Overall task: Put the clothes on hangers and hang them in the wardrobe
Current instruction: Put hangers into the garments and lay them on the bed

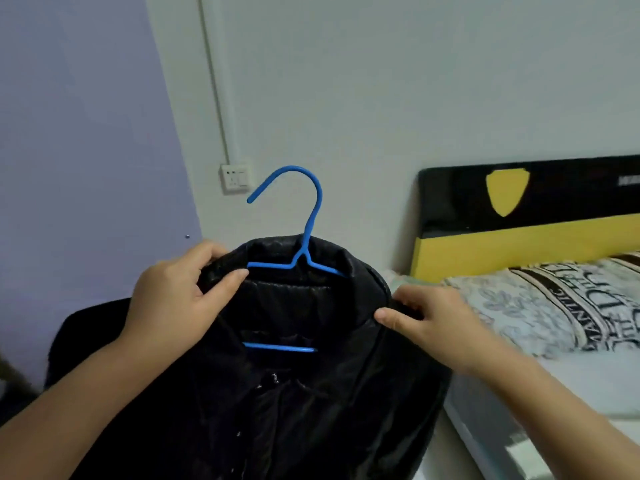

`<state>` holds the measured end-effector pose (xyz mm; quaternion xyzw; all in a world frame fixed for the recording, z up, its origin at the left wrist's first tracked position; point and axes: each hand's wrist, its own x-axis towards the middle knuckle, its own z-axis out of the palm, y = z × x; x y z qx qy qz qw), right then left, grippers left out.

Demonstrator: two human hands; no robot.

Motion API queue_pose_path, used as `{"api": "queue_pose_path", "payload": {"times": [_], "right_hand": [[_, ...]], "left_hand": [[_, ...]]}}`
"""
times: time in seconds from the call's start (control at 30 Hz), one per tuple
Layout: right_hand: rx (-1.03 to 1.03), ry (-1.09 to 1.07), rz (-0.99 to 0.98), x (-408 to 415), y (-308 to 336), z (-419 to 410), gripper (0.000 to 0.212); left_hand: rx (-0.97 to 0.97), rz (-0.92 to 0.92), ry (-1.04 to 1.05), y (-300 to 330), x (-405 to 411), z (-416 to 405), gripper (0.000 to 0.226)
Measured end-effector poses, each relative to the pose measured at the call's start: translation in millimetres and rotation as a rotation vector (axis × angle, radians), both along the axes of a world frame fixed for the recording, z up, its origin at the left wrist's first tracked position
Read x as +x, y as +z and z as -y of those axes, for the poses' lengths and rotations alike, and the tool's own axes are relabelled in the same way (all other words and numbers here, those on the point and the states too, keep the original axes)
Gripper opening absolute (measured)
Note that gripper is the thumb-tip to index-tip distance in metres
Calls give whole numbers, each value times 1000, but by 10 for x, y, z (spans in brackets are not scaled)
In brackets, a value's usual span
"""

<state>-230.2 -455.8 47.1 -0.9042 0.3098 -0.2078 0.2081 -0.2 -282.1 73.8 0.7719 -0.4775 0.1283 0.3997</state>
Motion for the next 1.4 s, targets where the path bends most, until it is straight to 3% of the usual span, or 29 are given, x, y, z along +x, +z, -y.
{"api": "queue_pose_path", "payload": {"times": [0.43,0.57,0.7,0.8,0.93,1.1,1.27,1.4], "right_hand": [[-72,-510,-119,-2206,62,196,53],[-96,-665,-151,-2959,122,152,53],[-75,-833,-148,-3603,174,21,49],[-64,-956,-132,-3992,213,-74,47],[-72,-1115,-73,-4372,265,-143,46],[-111,-1318,2,-4653,294,-137,45],[-137,-1487,67,-4870,202,44,47],[-86,-1579,169,-5090,35,292,43]], "left_hand": [[0,-113,-481,-249,-1662,1391,31],[-1,-130,-636,-279,-2391,1734,14],[8,-107,-790,-307,-3053,2029,23],[26,-108,-926,-283,-3485,2281,17],[37,-123,-1098,-195,-3992,2643,12],[44,-149,-1295,-103,-4492,3117,26],[48,-94,-1401,-114,-4989,3603,31],[91,-76,-1416,-224,-5394,3933,20]]}}
